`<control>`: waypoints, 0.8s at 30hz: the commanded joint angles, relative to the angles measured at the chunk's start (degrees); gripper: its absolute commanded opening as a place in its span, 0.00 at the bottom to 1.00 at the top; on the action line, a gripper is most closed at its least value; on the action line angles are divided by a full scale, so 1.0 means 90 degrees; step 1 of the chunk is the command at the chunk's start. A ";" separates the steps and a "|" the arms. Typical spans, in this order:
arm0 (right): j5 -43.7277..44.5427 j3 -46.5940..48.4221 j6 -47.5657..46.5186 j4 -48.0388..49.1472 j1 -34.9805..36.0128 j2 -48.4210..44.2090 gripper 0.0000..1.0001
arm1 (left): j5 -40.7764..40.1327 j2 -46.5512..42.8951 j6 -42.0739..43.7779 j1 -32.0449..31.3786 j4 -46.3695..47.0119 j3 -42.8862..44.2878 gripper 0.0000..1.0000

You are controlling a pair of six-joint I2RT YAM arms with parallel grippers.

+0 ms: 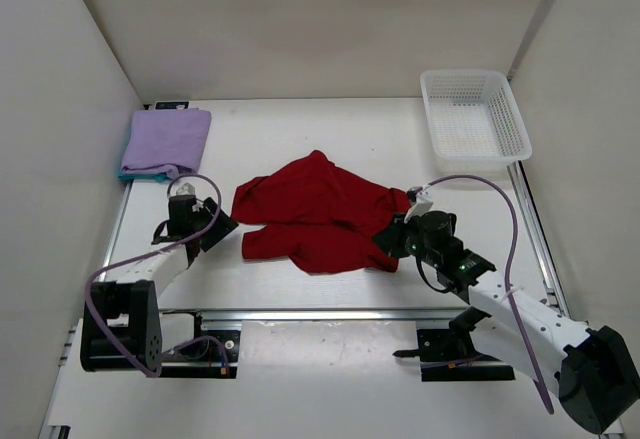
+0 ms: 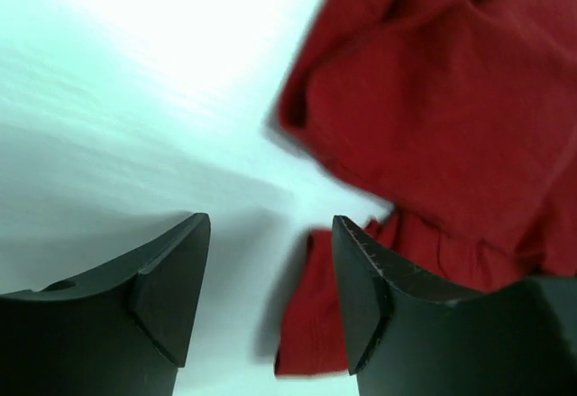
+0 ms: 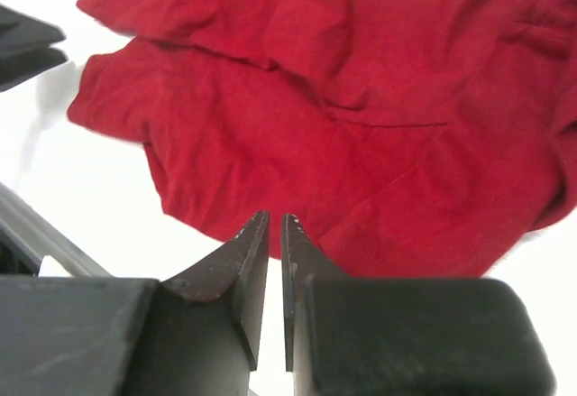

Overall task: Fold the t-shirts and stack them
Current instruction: Flatten out the tshirt

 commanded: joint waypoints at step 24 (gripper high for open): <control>0.1253 -0.0529 0.0153 -0.1010 -0.0030 -0.0656 0.33 | -0.0163 0.0969 -0.1241 -0.0494 0.2002 0.0594 0.00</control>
